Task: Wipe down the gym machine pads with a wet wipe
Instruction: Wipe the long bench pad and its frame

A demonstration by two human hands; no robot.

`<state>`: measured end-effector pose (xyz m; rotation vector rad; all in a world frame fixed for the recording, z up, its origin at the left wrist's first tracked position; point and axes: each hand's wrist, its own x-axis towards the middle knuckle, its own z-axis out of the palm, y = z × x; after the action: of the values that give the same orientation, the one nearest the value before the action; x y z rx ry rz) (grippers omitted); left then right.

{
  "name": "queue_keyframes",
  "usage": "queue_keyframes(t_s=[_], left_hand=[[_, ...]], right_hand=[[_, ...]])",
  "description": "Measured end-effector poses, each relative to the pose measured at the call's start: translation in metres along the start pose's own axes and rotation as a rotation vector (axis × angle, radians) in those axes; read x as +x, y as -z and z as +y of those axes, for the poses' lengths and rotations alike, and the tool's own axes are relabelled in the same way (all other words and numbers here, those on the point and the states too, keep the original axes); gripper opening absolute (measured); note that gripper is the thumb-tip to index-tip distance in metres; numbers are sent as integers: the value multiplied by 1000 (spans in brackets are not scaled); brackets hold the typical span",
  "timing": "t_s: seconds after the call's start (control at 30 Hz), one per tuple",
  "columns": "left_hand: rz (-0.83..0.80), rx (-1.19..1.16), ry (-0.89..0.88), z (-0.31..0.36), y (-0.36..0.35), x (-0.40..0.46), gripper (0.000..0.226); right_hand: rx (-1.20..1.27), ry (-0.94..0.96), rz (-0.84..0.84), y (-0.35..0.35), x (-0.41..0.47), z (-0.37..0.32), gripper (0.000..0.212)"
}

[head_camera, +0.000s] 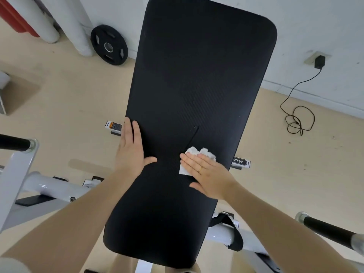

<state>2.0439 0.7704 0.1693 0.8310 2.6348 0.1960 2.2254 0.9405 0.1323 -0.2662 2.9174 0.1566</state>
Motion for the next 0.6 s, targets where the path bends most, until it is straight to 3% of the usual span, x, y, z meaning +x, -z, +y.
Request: queue_keyframes(t_s=[0.07, 0.2, 0.37, 0.43, 0.6], left_hand=[[-2, 5, -3, 1, 1, 1, 119], [-5, 38, -2, 1, 2, 1, 120], [-7, 43, -2, 2, 1, 2, 119], [11, 27, -16, 1, -1, 2, 119], [24, 18, -54, -6, -5, 3, 119]], right_hand=[[-8, -64, 37, 7, 4, 17, 70], [21, -384, 158, 35, 21, 69, 69], [111, -562, 200, 62, 57, 95, 69], [102, -532, 172, 61, 62, 85, 71], [1, -237, 81, 32, 49, 27, 71]])
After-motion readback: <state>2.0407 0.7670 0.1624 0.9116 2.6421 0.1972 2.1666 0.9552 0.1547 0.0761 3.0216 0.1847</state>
